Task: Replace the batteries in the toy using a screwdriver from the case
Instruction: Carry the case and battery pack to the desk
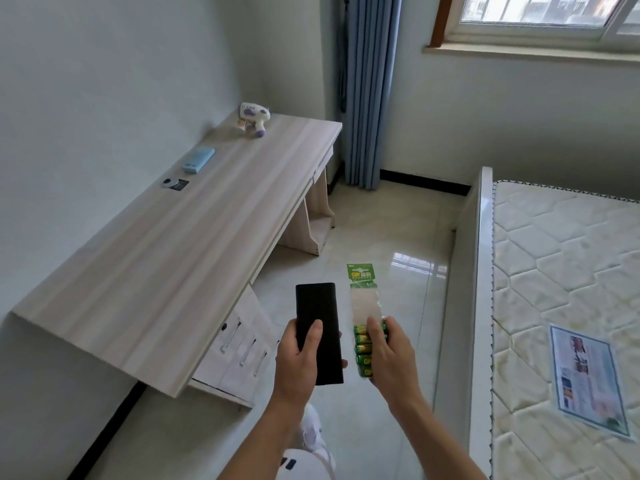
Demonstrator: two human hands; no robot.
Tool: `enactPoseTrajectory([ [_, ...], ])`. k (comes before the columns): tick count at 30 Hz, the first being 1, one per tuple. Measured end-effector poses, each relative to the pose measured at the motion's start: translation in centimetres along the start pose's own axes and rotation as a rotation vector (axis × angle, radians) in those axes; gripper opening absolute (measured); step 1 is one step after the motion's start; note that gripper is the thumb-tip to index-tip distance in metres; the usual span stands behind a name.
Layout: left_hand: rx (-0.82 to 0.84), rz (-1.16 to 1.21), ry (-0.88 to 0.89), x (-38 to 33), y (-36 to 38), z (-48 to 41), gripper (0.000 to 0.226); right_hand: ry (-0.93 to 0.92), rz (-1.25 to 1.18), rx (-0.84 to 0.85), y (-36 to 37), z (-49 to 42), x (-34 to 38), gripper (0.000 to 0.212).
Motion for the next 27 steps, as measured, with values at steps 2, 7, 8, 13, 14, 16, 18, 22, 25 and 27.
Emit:
enactPoseTrajectory([
  [2, -0.011, -0.002, -0.005, -0.3, 0.2, -2.5, 0.028, 0.009, 0.01, 0.009, 1.0, -2.3, 0.4, 0.025],
  [7, -0.03, 0.005, -0.008, -2.1, 0.5, -9.8, 0.026, 0.017, 0.019, 0.011, 4.9, -9.0, 2.0, 0.027],
  [8, -0.031, 0.009, -0.005, -2.7, 0.5, -11.5, 0.024, 0.019, 0.02, 0.015, 5.8, -10.4, 2.6, 0.027],
  [13, -0.033, 0.073, -0.02, -6.7, -0.2, -20.2, 0.02, 0.007, 0.019, 0.028, 10.9, -17.7, 6.6, 0.031],
  [14, -0.034, 0.086, -0.026, -7.5, -0.4, -21.9, 0.019, -0.003, 0.027, 0.024, 11.9, -19.2, 7.5, 0.032],
  [16, -0.037, 0.101, -0.025, -9.0, -0.6, -25.1, 0.016, -0.016, 0.042, 0.02, 13.8, -21.9, 9.2, 0.033],
  [18, -0.043, 0.092, -0.015, -10.2, -0.7, -28.0, 0.018, -0.013, 0.037, 0.024, 15.5, -24.2, 10.6, 0.033],
  [22, -0.053, 0.036, -0.011, -11.4, -0.6, -32.5, 0.018, 0.002, 0.01, 0.038, 17.8, -27.8, 12.1, 0.031],
  [25, -0.066, -0.011, 0.001, -11.8, -0.2, -35.4, 0.019, 0.014, 0.013, 0.044, 18.8, -30.7, 12.6, 0.032],
  [27, -0.082, -0.006, 0.009, -12.1, 0.2, -37.4, 0.016, 0.012, 0.041, 0.045, 19.4, -32.9, 12.8, 0.034],
])
Point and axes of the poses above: each hand's wrist, its own z-axis away from the middle knuckle, its own y-axis out of the palm, x = y × z, the point moved 5 cm from there along -z, towards the middle knuckle, and after that the axes turned 4 degrees about -x, right-handed, at the moved point
